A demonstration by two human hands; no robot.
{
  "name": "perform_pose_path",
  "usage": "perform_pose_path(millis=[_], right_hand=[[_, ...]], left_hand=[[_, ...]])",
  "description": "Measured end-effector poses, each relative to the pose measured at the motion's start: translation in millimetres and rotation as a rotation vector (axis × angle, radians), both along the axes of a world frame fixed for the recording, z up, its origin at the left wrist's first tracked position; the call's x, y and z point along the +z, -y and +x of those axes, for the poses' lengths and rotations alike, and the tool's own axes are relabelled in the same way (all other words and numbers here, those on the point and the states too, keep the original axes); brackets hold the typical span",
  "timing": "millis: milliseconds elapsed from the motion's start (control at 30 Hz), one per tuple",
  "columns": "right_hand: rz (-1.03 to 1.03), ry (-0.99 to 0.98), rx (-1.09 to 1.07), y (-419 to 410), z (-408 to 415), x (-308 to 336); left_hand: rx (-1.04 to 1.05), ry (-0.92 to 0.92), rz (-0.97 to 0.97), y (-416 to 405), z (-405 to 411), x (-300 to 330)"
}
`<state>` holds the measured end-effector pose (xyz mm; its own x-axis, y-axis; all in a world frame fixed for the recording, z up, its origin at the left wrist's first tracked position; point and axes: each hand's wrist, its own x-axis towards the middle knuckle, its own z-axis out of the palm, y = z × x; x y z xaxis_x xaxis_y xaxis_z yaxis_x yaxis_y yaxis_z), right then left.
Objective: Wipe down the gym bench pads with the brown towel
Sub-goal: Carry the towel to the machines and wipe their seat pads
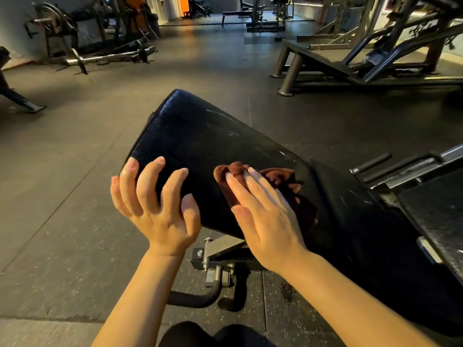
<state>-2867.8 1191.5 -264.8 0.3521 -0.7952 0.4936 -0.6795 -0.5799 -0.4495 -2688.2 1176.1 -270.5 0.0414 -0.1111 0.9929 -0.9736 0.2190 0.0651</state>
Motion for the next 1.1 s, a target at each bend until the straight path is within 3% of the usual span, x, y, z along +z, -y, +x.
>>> perform_pose_path(millis=[233, 467, 767, 1100], right_hand=[[-0.052, -0.149, 0.055, -2, -52, -26], [0.214, -0.102, 0.069, -13, -46, -13], [0.186, -0.132, 0.234, 2, -33, 7], [0.221, -0.111, 0.428, 15, -50, 4]], left_hand=[[-0.009, -0.004, 0.018, -6, 0, -7], [-0.016, -0.067, -0.005, -3, -10, -12], [0.012, 0.114, 0.193, -28, -25, -47], [0.056, -0.013, 0.369, -38, -49, -68]])
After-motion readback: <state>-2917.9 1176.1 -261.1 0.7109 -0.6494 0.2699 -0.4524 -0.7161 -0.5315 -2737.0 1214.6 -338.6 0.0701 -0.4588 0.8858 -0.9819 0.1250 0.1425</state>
